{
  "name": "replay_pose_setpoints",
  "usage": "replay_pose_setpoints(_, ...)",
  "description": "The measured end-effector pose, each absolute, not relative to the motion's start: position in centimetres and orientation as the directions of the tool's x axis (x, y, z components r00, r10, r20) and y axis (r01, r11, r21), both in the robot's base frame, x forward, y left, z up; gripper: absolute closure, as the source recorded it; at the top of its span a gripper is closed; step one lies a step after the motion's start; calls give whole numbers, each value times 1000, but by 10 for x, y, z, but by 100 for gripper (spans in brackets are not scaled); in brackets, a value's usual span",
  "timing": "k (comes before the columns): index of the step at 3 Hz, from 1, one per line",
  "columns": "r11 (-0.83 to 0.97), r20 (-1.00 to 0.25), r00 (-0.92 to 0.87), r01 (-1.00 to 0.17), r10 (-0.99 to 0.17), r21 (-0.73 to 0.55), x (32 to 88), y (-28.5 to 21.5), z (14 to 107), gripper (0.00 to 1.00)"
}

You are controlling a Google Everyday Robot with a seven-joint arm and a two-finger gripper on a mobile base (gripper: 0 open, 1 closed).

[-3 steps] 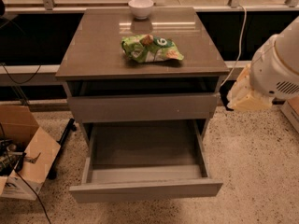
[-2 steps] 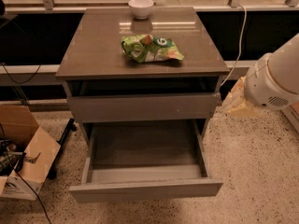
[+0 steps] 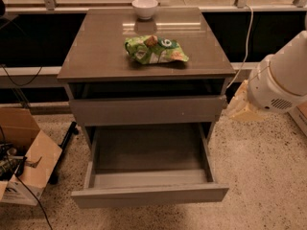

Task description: Close middle drawer

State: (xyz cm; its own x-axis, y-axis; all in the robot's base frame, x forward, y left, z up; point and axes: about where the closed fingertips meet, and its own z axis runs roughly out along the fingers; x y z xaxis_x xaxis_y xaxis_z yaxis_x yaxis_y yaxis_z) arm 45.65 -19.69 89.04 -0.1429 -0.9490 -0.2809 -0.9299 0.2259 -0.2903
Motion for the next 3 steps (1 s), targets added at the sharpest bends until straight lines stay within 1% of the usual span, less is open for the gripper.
replay_pose_setpoints(2,218,-295,-150,-953,-944,-212,453,-193,807,100)
replay_pose_setpoints(3,198,-311,-131,-961,-941,-195,458,-201,754,100)
